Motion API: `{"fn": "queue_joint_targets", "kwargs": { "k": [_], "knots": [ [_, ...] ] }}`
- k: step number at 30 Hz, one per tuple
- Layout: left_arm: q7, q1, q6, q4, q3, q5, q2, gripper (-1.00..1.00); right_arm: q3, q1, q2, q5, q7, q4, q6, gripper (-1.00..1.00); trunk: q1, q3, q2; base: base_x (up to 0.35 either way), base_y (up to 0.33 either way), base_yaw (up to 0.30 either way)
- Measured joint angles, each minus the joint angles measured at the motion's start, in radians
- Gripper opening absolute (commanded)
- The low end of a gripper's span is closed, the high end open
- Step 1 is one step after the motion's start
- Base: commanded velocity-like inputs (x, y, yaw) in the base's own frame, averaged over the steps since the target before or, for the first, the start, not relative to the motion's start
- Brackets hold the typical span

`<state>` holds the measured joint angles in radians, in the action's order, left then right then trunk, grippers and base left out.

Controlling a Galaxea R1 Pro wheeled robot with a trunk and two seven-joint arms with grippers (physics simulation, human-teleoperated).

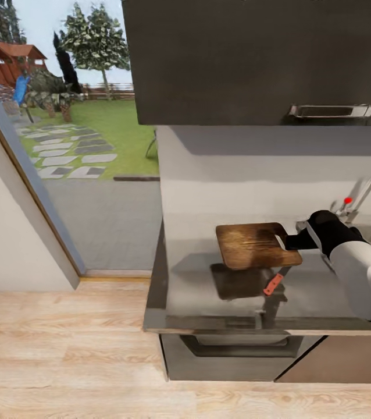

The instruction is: In the kitchen, take the Vidalia onion out of the sink, dice it on the chopping board with the paring knife, put the diced onion into the bowl on the countertop, then place both the paring knife and the chopping board into the sink.

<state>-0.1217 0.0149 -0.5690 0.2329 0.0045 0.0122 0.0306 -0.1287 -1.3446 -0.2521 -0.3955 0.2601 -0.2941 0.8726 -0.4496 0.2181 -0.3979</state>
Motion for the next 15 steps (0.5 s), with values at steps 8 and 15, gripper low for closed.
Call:
{"fn": "queue_joint_targets", "kwargs": {
  "k": [8, 15],
  "knots": [
    [0.0, 0.0, 0.0, 0.0, 0.0, 0.0, 0.0, 1.0, 0.0, 0.0, 0.0, 0.001, 0.001, 0.001, 0.0, -1.0, 0.0, 0.0, 0.0, -0.197, -0.25, 0.0],
    [0.0, 0.0, 0.0, 0.0, 0.0, 0.0, 0.0, 1.0, 0.0, 0.0, 0.0, -0.001, 0.001, 0.001, -0.001, -1.0, 0.0, 0.0, 0.0, -0.108, -0.254, 0.0]
  ]
}}
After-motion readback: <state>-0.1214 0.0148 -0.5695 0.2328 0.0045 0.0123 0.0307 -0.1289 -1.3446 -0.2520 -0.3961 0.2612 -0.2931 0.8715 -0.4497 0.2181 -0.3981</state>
